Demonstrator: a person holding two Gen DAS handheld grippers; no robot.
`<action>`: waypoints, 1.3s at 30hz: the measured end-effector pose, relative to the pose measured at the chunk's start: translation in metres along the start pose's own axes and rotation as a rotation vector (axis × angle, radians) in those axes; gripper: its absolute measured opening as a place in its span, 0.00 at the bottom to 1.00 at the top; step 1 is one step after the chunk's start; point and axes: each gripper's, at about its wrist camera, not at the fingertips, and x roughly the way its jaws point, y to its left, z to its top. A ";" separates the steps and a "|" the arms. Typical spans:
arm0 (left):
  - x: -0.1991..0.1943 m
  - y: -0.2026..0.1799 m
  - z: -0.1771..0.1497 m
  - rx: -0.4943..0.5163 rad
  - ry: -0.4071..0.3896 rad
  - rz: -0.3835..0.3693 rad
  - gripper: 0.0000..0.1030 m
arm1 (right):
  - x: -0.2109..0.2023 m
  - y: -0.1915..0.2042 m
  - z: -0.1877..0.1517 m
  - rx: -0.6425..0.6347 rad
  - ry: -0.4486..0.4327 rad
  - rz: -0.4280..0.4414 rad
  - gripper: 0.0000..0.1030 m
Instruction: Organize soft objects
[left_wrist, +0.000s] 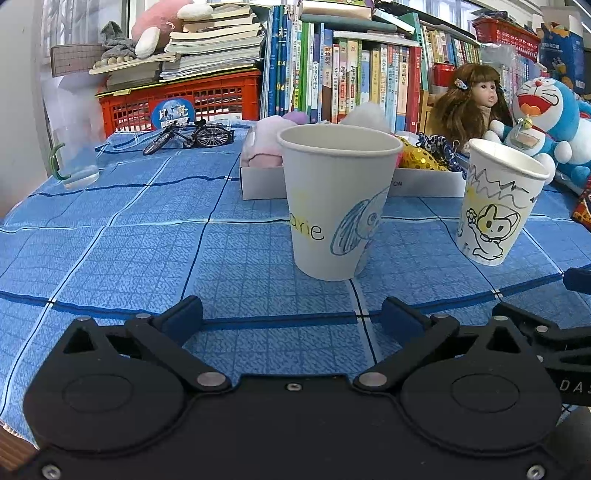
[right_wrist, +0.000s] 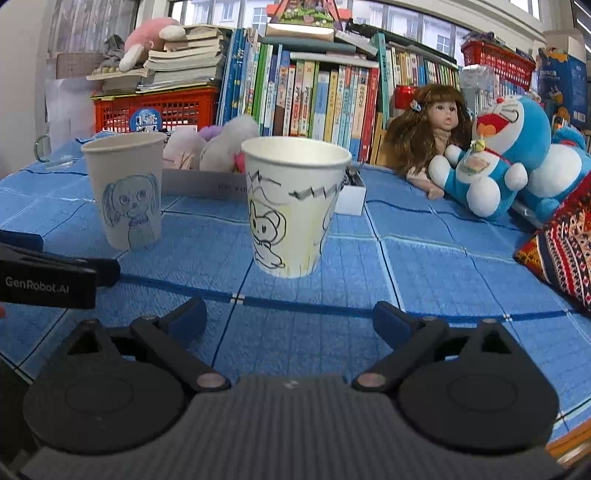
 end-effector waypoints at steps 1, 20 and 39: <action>0.000 -0.001 0.000 0.001 0.000 0.002 1.00 | 0.001 -0.001 0.000 0.005 0.003 0.001 0.98; 0.001 -0.003 -0.001 -0.003 -0.004 0.021 1.00 | 0.007 -0.007 0.001 0.034 0.042 0.032 1.00; 0.002 -0.003 0.000 -0.001 0.001 0.026 1.00 | 0.007 -0.006 0.001 0.036 0.045 0.035 1.00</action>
